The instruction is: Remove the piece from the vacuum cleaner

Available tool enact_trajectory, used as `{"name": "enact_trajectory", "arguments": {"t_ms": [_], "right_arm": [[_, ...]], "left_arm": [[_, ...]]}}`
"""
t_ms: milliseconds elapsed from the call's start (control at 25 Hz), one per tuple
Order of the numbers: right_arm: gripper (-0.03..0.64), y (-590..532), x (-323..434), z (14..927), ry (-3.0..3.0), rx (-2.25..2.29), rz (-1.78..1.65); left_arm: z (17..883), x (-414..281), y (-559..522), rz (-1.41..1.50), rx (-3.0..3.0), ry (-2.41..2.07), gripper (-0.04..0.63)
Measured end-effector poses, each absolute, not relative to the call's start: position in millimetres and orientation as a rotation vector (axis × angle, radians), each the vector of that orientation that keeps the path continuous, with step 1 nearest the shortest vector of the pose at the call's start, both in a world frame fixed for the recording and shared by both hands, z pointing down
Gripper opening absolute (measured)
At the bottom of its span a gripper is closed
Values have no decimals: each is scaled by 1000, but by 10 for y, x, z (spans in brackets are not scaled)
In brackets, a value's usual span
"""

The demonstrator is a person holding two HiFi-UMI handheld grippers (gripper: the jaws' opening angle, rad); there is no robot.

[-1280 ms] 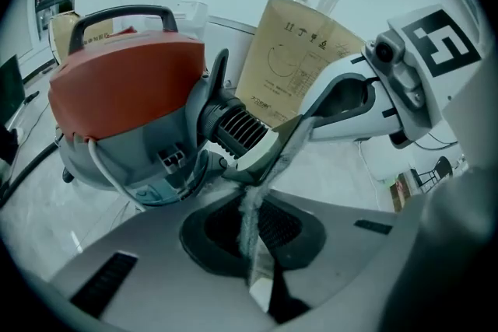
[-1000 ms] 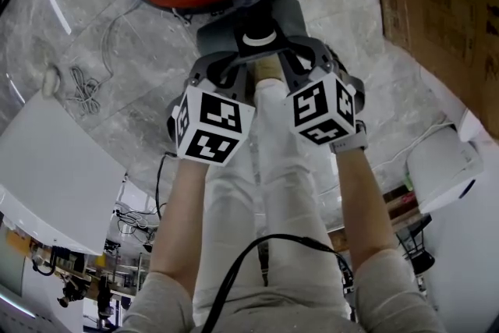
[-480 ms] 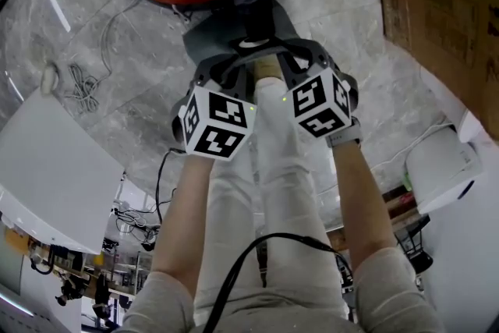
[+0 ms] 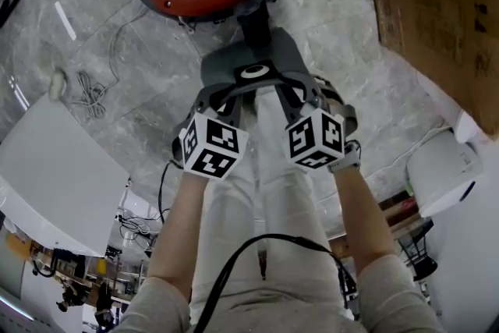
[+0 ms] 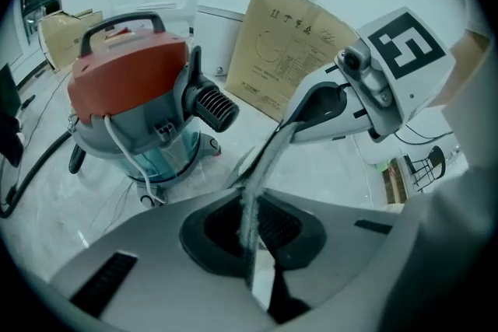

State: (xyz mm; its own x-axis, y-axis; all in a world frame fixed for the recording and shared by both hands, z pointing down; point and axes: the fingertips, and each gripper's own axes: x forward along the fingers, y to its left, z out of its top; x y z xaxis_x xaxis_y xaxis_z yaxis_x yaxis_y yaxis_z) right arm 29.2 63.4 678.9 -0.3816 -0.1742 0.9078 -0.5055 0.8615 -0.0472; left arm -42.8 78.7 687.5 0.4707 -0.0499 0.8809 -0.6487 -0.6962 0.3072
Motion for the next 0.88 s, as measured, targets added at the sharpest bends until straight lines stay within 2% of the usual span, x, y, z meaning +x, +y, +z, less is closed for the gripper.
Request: {"name": "enact_trajectory", "arguments": {"t_ms": [880], "right_arm": [[28, 933, 411, 4375, -2077, 640, 312]], "left_arm": [[4462, -272, 1003, 1051, 2304, -354, 34]]}}
